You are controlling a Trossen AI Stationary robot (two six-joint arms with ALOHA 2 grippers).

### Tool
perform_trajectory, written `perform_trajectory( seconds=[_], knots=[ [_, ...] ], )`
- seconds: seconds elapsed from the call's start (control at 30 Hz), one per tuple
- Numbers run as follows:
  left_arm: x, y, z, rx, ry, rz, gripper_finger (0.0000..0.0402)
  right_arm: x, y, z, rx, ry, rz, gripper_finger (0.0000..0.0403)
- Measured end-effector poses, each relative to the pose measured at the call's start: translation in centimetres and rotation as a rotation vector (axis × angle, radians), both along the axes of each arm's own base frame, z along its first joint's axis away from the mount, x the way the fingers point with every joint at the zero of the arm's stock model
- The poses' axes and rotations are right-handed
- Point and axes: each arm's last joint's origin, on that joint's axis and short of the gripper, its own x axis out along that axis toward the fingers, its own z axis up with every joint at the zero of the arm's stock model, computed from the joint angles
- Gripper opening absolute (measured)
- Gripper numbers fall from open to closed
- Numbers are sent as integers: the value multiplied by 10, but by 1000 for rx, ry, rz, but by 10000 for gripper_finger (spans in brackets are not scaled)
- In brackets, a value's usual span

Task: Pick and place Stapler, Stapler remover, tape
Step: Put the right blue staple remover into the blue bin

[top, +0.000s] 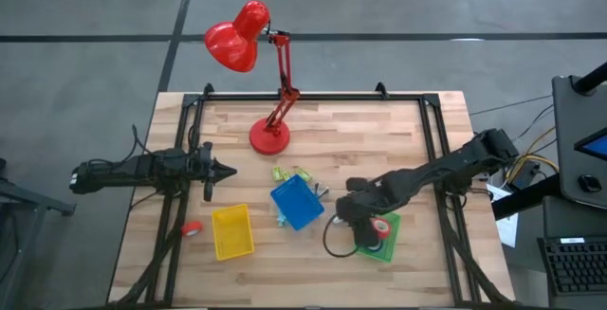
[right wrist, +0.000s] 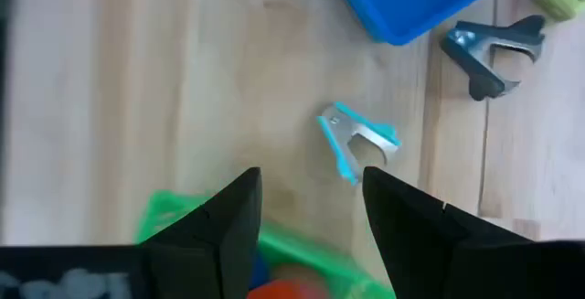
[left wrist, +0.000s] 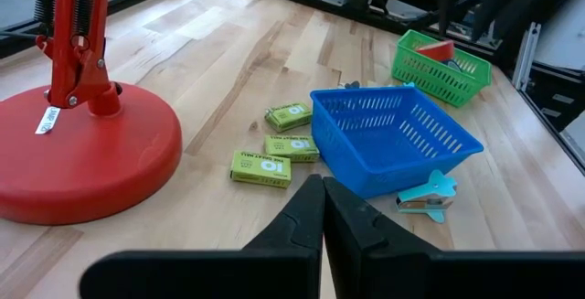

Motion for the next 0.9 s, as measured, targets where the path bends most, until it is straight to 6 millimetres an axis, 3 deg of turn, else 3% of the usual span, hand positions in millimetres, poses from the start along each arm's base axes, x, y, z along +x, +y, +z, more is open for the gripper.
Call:
perform_trajectory(
  seconds=[0.57,0.9],
  knots=[
    [0,0,0,0,1,0,7,24,2,-74,-110,209,131,144],
    [0,0,0,0,1,0,7,30,-1,-77,-132,198,111,106]
  ],
)
